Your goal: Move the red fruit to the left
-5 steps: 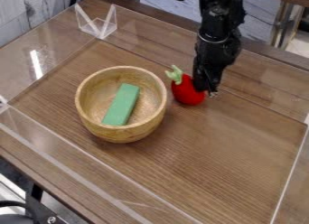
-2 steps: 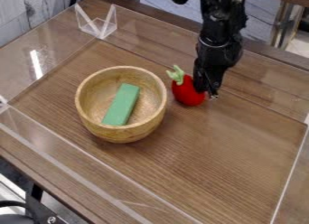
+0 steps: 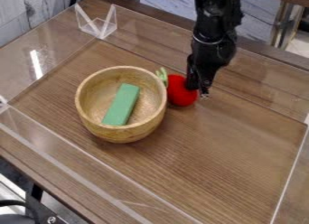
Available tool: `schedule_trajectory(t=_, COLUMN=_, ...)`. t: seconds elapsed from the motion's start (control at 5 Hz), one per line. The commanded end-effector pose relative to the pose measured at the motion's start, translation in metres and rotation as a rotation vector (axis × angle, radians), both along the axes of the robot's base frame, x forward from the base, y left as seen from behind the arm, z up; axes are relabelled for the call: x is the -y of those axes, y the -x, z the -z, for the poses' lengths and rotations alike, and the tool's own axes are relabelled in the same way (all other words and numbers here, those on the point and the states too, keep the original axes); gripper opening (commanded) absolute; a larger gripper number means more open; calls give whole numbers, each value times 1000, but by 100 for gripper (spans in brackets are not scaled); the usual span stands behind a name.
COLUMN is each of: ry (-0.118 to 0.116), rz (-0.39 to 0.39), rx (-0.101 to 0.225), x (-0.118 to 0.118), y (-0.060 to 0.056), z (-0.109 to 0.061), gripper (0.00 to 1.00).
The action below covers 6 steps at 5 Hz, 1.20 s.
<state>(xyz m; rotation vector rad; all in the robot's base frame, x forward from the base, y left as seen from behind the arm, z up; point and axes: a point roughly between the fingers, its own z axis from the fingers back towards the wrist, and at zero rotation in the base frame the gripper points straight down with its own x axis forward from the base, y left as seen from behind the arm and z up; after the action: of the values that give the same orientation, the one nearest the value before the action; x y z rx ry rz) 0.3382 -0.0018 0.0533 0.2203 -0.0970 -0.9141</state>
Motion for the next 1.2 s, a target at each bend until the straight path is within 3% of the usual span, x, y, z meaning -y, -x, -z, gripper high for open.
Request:
schedule_trajectory(t=0.0, ry=-31, rz=-7, rx=106, x=-6, y=-2, z=-40, gripper=0)
schedule_trajectory(t=0.2, ry=-54, rz=-41, rx=162, x=-21, y=0, z=-61, gripper=0)
schedule_trajectory(t=0.4, ry=-80, rz=-132, rx=200, x=-42, y=7, z=-72, gripper=0)
schedule_trajectory(t=0.6, ry=-97, rz=-191, rx=231, x=-55, y=12, z=-79, gripper=0)
schedule_trajectory(t=1.0, ry=-110, rz=-243, rx=267, x=-78, y=7, z=-81, gripper=0)
